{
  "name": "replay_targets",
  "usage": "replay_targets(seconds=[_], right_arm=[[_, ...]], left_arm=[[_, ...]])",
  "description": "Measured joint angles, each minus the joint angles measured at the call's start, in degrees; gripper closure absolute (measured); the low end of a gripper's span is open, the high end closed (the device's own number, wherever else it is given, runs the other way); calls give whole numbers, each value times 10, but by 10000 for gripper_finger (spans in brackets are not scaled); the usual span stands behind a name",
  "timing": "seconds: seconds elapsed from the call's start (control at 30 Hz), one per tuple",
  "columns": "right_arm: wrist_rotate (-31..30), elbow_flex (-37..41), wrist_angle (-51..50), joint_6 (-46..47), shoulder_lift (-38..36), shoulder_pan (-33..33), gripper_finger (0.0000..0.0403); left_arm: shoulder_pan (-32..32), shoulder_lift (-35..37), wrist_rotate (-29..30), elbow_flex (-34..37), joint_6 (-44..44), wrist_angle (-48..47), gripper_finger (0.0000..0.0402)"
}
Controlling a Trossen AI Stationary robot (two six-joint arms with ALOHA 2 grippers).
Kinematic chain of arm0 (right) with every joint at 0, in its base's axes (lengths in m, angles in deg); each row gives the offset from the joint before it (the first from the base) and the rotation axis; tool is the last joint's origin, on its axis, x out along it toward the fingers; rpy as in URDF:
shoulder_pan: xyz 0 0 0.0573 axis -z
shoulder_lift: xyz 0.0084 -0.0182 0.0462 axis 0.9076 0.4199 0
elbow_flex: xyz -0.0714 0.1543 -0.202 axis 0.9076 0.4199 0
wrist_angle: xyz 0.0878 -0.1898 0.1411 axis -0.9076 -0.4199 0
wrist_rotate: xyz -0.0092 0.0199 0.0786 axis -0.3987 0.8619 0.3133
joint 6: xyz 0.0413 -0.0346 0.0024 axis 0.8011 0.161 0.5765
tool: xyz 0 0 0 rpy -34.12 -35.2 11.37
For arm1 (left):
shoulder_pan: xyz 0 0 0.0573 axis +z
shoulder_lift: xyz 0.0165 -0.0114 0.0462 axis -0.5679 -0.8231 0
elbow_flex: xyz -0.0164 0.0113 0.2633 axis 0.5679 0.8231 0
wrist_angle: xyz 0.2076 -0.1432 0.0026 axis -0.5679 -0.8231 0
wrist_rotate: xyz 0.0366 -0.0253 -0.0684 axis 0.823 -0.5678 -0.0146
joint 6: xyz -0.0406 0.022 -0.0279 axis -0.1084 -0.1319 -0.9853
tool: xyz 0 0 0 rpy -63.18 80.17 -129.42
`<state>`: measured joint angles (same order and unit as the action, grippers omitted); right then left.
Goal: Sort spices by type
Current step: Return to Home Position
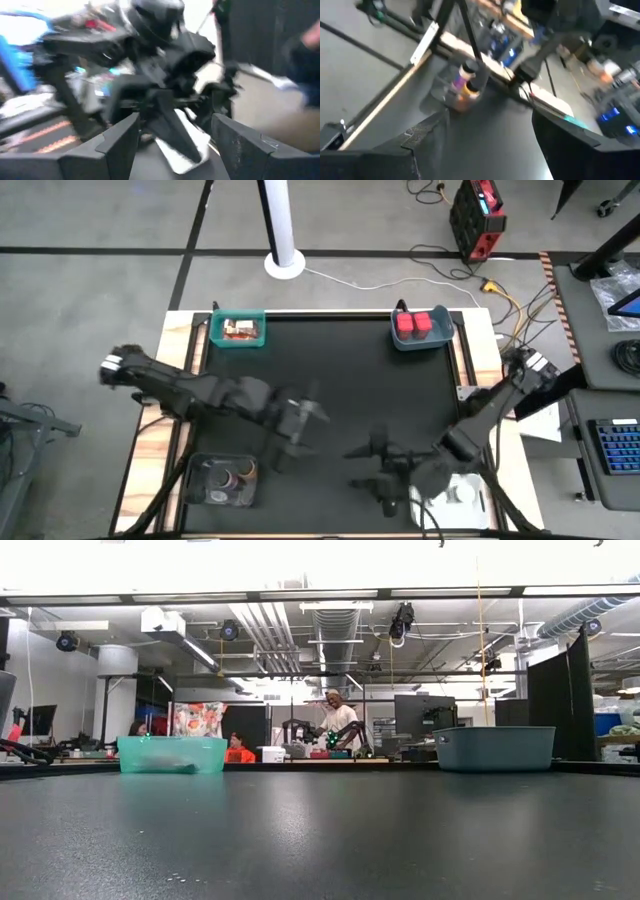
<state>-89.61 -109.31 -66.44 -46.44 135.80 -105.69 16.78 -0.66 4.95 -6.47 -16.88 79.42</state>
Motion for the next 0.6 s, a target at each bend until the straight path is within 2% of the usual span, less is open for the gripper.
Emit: replay_targets(seconds=[0.1, 0.2, 0.37, 0.5, 0.6], right_arm=[[56, 60, 87, -38, -32, 29, 136], [84, 120, 160, -63, -70, 51, 148], [101, 228, 261, -96, -146, 75, 164], [149, 319, 331, -104, -213, 84, 174], [149, 371, 366, -98, -259, 84, 179]], left_arm=[[0, 80, 56, 123, -18, 89, 168], [1, 159, 96, 252, -23, 193, 168], [0, 304, 116, 448, -51, 385, 168], [0, 434, 128, 577, -60, 417, 168], [0, 534, 205, 660, -76, 418, 168]])
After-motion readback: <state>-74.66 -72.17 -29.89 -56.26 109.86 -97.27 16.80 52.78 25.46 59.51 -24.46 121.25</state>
